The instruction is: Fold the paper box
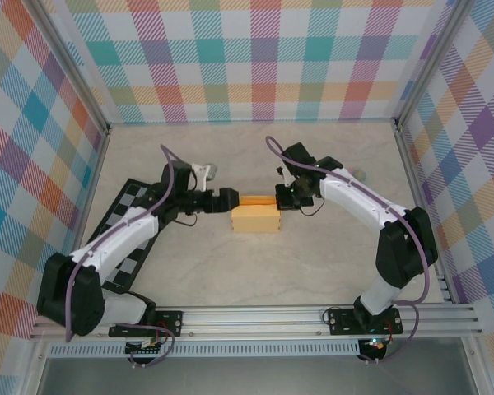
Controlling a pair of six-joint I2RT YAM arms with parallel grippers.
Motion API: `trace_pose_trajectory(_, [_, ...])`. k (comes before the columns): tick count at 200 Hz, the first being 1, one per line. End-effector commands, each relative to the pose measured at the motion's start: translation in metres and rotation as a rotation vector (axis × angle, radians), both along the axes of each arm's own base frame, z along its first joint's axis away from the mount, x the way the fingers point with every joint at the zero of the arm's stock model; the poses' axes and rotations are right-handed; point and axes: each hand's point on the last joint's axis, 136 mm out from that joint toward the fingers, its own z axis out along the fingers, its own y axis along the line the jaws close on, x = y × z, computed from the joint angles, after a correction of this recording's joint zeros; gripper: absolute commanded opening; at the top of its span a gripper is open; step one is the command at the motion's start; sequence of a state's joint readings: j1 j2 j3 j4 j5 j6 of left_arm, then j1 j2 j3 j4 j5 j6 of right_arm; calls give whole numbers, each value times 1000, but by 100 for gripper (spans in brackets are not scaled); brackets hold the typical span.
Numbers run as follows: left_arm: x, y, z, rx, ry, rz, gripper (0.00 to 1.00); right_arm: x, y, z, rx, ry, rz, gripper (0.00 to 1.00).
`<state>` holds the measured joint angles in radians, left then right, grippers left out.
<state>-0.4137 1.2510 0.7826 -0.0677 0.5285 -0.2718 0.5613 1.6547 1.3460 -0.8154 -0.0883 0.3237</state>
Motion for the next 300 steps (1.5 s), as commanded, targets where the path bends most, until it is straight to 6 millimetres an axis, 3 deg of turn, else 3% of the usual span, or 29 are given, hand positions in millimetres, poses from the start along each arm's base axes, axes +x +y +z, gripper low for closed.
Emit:
trace_pose_trajectory(1, [9,12,31,48,-596,-33,100,-1,-3,-6,-8,-18,100,0])
trace_pose_trajectory(10, [6,14,26,84,-686,-52,100,0,-4,-7,-11,-23,113,0])
trace_pose_trajectory(36, [-21,-9,-17,222,-702,-377,100,3,-6,-9,-10,-27,141,0])
trace_pose_trajectory(65, [-6,-7,-21,240,-762,-317,100,4,-4,-6,0,-42,151,0])
trace_pose_trajectory(90, [-5,-8,-35,283,-770,-364,100,1,-3,-6,12,-44,165,0])
trace_pose_trajectory(117, [-9,-23,-53,341,-786,-469,100,-1,-4,-5,20,-53,176,0])
trace_pose_trajectory(142, [-8,-30,-53,324,-788,-493,99,-1,-4,-4,25,-55,179,0])
trace_pose_trajectory(160, [-10,-34,-55,323,-793,-513,93,-2,-3,-2,34,-57,188,0])
trace_pose_trajectory(224, [11,-39,-54,348,-837,-473,91,-4,-5,0,37,-97,273,0])
trace_pose_trajectory(242, [15,-36,-52,359,-842,-440,92,-2,-9,0,32,-101,272,0])
trace_pose_trajectory(300, [-1,-13,-48,410,-833,-403,93,-1,-10,-1,38,-103,279,0])
